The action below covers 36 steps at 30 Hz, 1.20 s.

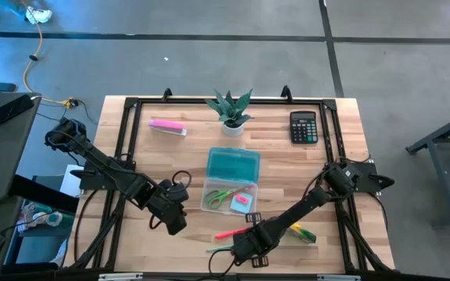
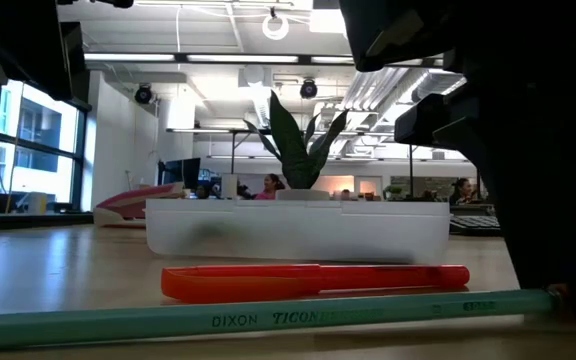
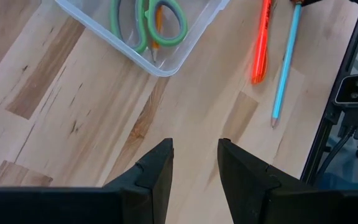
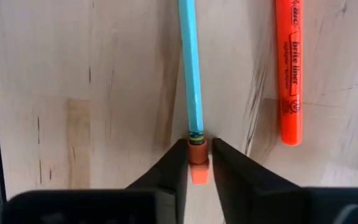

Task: Pack school essentials
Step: Put the blue pencil into the blue supply box

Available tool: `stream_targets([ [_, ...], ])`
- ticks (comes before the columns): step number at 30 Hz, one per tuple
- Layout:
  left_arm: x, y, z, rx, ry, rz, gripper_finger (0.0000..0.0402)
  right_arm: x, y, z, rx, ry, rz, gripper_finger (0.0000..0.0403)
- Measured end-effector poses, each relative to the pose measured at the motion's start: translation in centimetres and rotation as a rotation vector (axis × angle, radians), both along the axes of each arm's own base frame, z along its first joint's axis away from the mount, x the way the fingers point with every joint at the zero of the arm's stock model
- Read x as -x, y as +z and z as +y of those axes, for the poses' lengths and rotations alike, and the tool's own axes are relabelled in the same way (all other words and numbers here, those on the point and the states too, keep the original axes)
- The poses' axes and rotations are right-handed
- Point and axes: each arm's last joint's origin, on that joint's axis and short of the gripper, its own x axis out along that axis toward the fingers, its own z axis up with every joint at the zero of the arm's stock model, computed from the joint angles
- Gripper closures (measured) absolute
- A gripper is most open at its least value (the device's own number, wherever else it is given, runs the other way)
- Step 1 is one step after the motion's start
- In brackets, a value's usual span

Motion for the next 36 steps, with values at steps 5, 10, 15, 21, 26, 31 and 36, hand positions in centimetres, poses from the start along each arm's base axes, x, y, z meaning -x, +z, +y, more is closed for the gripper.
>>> stream_targets([
  [5,0.1,0.0,0.1,-0.014,-0.019,0.011,0.0287,0.1,-0.1,0.2,-0.002,-0.012,0.004,0.0375],
  [10,0.3,-0.1,0.2,-0.029,-0.027,0.033,0.0287,0.1,-0.1,0.2,-0.008,-0.021,0.004,0.0385],
  [15,0.5,-0.3,0.3,-0.044,-0.027,0.065,0.0287,0.1,0.0,0.3,-0.028,-0.040,0.011,0.0383],
  [21,0.8,-0.3,0.4,-0.051,-0.039,0.088,0.0287,0.2,0.4,0.4,-0.056,-0.097,0.007,0.0383],
  [26,1.1,-0.1,0.9,-0.070,-0.056,0.109,0.0287,0.5,1.2,0.8,-0.108,-0.139,0.013,0.0382],
  [31,1.4,0.8,1.9,-0.084,-0.063,0.088,0.0287,0.7,1.5,1.5,-0.140,-0.176,0.005,0.0382],
  [36,1.9,2.0,3.1,-0.107,-0.065,0.045,0.0287,0.9,1.6,2.4,-0.180,-0.235,-0.013,0.0382],
])
